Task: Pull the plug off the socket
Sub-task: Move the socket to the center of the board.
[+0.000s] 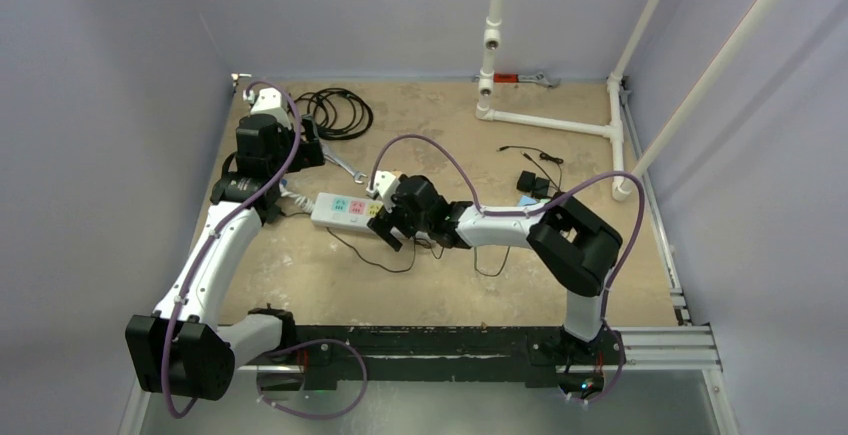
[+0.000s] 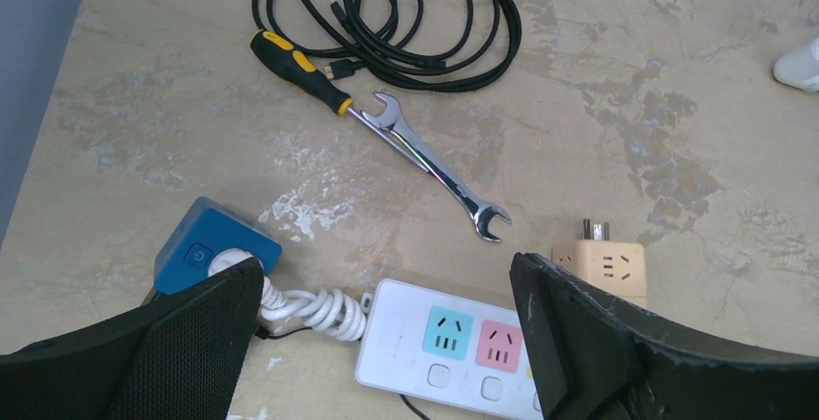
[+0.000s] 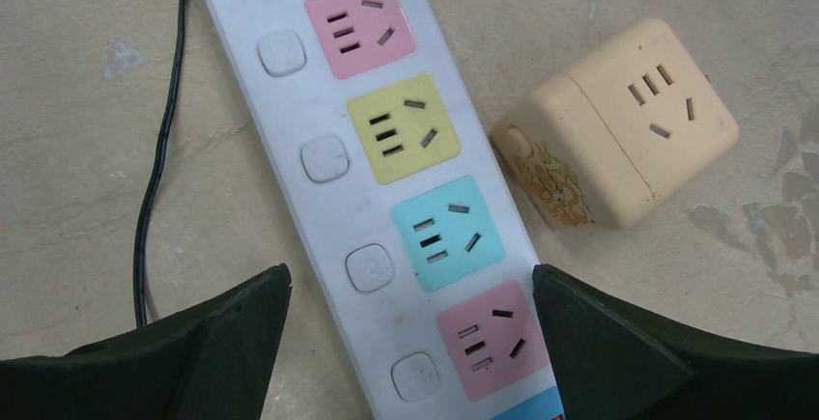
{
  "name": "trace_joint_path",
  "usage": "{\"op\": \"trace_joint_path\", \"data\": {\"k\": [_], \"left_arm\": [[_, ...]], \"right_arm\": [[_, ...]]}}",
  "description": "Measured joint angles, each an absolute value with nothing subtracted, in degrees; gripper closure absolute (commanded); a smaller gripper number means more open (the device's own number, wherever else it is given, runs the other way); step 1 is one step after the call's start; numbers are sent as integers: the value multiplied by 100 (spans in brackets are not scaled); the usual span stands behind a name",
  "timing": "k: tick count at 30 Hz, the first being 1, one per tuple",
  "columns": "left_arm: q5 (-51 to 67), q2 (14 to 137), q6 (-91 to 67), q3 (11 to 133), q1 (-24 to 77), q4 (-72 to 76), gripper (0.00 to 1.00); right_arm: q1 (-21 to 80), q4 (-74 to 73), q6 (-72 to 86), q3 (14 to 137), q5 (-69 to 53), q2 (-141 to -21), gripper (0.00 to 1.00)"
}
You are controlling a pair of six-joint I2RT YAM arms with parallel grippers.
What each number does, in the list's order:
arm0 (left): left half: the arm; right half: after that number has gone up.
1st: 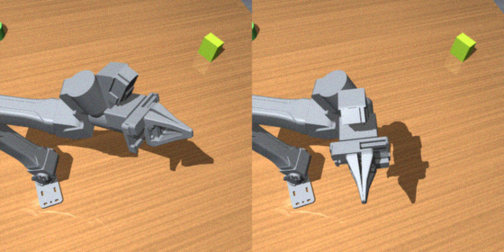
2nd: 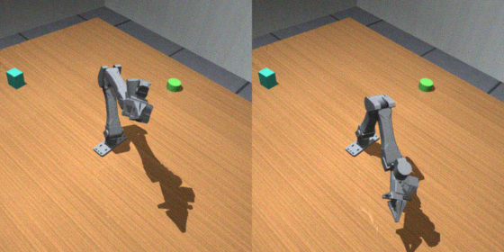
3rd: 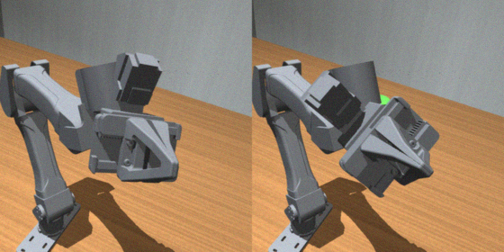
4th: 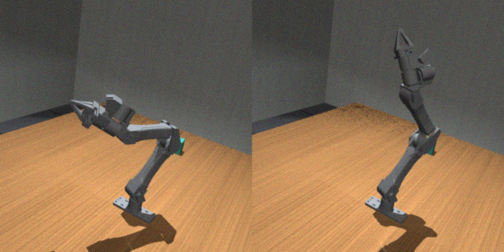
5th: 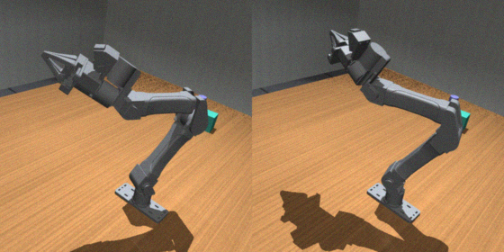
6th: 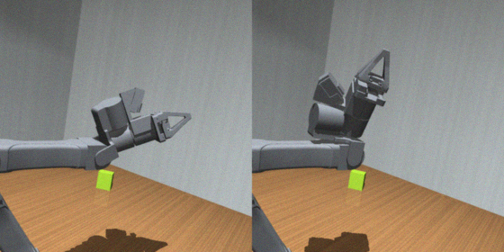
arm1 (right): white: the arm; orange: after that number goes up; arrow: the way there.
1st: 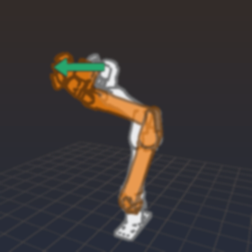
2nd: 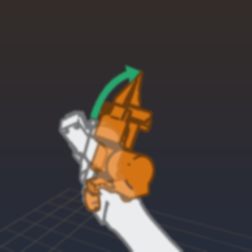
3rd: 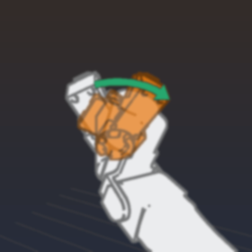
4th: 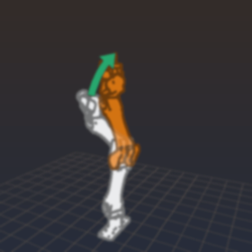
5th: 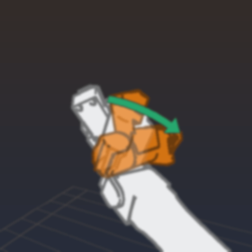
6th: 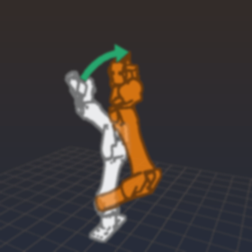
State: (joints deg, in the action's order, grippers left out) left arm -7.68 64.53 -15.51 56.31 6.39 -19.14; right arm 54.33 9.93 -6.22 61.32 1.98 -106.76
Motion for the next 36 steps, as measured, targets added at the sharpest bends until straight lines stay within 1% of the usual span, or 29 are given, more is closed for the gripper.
{"op": "trace_joint_path", "data": {"k": [5,13,18,21,23,28,36], "left_arm": [[-742,6453,-1549,5631,639,-1914,1],[-556,6453,-1557,5631,639,-1909,1],[-419,6497,-1579,5631,639,-1894,1],[-381,6512,-1581,5634,639,-1894,1],[-381,6512,-1584,5631,639,-1892,1],[-384,6512,-1581,5634,639,-1894,1],[-368,6512,-1581,5634,639,-1894,1]], "right_arm": [[5433,985,-650,6270,305,-10759,1],[5433,814,-790,6790,329,-11229,2],[5433,674,-937,7118,329,-11454,13],[5433,725,-969,7105,344,-11456,21],[5439,867,-943,6917,379,-11351,25],[5448,982,-749,6075,663,-10722,28],[5339,685,-167,4980,1135,-9546,27]]}}
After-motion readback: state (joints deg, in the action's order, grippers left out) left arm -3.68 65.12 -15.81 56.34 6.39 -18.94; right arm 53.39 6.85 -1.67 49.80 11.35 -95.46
